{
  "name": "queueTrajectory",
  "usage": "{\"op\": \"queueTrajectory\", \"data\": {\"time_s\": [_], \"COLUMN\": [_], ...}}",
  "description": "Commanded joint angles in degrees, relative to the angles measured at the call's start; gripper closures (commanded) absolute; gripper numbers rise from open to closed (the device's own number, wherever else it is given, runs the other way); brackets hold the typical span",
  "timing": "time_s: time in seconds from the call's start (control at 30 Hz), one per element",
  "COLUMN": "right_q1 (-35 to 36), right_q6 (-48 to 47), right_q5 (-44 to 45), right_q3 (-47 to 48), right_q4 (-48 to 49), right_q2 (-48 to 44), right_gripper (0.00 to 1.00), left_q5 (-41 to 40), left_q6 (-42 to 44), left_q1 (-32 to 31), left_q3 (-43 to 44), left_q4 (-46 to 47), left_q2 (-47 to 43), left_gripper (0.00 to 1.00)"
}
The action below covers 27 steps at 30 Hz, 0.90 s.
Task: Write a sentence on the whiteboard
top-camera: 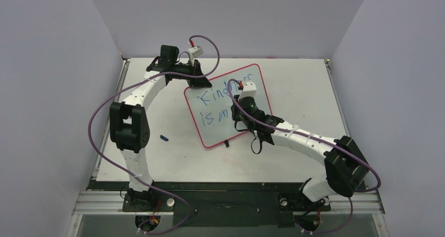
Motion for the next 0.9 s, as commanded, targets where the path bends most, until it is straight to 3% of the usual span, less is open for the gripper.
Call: {"op": "queueTrajectory", "data": {"time_s": [0.0, 0.87], "right_q1": [0.6, -0.2], "right_q6": [1.5, 1.0], "right_q5": [-3.3, 0.9], "right_q3": [-1.3, -5.4], "right_q4": [2.5, -0.4], "right_q2": [0.9, -3.5], "right_gripper": [1.00, 1.00], "left_q5": [1.0, 1.0], "left_q6": [4.3, 4.2], "left_q1": [-0.9, -0.9], "left_q3": [0.0, 0.1], "left_q4": [2.0, 2.0], "left_q2": [-0.5, -0.4], "left_gripper": [1.00, 1.00]}}
